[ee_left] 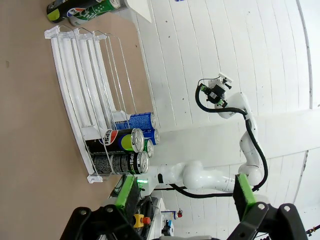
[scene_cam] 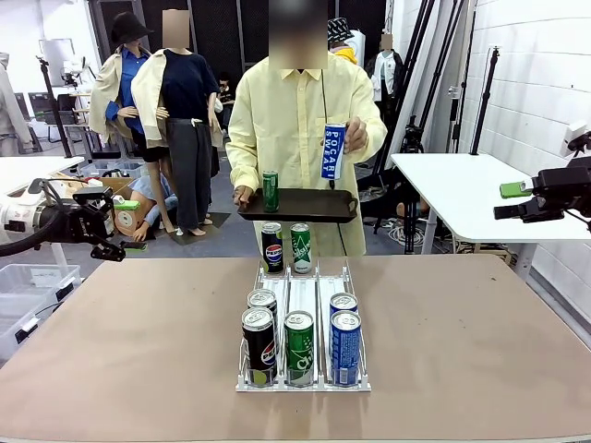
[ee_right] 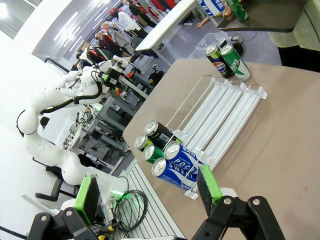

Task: Retrieve and hand over the desired beverage to the person.
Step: Pick up another can of the same type that the person held from the Automatic Can Dispenser.

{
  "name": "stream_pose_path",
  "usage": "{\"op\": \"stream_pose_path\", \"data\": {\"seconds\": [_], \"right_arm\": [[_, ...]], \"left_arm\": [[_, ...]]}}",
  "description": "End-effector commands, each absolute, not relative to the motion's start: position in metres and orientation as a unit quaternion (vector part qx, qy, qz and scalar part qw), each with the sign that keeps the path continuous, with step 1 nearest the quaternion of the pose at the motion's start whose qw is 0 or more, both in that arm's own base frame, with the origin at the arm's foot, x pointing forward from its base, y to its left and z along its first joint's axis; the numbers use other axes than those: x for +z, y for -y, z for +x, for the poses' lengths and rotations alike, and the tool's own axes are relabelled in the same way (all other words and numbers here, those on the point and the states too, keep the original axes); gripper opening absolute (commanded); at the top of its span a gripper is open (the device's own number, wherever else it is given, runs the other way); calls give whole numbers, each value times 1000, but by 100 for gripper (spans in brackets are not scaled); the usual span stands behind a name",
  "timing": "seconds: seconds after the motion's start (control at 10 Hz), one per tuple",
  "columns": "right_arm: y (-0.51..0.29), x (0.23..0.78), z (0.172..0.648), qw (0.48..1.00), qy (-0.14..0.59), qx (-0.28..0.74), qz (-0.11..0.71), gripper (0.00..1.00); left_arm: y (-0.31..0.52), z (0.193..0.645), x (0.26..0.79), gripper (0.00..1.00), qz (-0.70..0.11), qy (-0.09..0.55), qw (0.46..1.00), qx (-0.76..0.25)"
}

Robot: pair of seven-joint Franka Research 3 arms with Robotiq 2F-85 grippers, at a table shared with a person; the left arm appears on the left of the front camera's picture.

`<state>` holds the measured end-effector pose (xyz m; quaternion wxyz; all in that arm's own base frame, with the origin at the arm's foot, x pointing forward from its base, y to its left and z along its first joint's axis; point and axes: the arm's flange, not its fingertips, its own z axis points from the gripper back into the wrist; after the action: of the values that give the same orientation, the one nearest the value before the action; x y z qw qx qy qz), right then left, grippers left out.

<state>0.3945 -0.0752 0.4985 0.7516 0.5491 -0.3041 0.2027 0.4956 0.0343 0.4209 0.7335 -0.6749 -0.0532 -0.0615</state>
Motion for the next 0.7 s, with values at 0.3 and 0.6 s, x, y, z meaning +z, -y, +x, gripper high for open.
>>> {"op": "stream_pose_path", "data": {"seconds": [0.3,0.6], "right_arm": [[74,500,395,748,305,201,554,100],[74,500,395,748,305,201,554,100]], "left_arm": [[-34,495,424,100,-673,57,735,-63],[-34,495,424,100,-673,57,735,-63]]}}
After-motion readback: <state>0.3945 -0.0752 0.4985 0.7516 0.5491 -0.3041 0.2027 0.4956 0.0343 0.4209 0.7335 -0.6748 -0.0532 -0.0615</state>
